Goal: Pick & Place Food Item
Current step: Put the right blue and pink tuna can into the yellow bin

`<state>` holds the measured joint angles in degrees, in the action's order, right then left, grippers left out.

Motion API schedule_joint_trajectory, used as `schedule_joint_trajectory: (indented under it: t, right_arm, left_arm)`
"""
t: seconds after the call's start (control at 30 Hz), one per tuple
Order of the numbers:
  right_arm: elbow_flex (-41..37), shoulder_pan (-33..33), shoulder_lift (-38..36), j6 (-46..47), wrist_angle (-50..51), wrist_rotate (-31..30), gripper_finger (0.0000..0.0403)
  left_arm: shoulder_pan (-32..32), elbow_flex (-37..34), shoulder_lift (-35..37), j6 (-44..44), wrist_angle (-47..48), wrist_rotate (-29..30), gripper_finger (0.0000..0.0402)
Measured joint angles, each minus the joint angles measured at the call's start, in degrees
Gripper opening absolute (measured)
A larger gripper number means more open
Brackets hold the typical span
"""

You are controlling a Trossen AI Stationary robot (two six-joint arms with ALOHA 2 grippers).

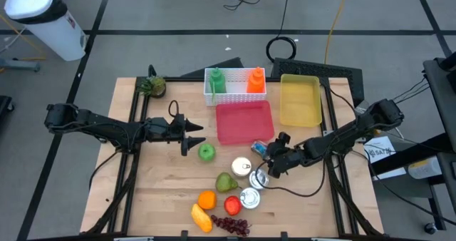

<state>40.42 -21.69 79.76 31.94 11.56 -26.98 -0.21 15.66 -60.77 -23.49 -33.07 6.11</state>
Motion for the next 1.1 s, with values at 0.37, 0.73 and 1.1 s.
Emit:
schedule_joint_trajectory:
  t: [0.37, 0.73, 1.1]
  right_arm:
    - [-0.06, 1.15, 3.29, 5.09, -3.63, -4.5, 0.0272]
    - [-0.07, 1.77, 3.13, 4.78, -3.18, -4.35, 0.02]
    - [-0.07, 1.73, -0.33, -0.9, -4.03, -3.13, 0.0202]
  left_arm:
    - [0.0, 0.0, 0.0, 0.02, 0.0, -0.02, 0.0301]
    - [0.0, 0.0, 0.0, 0.17, -0.01, -0.07, 0.0301]
    - [0.0, 0.0, 0.0, 0.35, 0.32, -0.07, 0.0301]
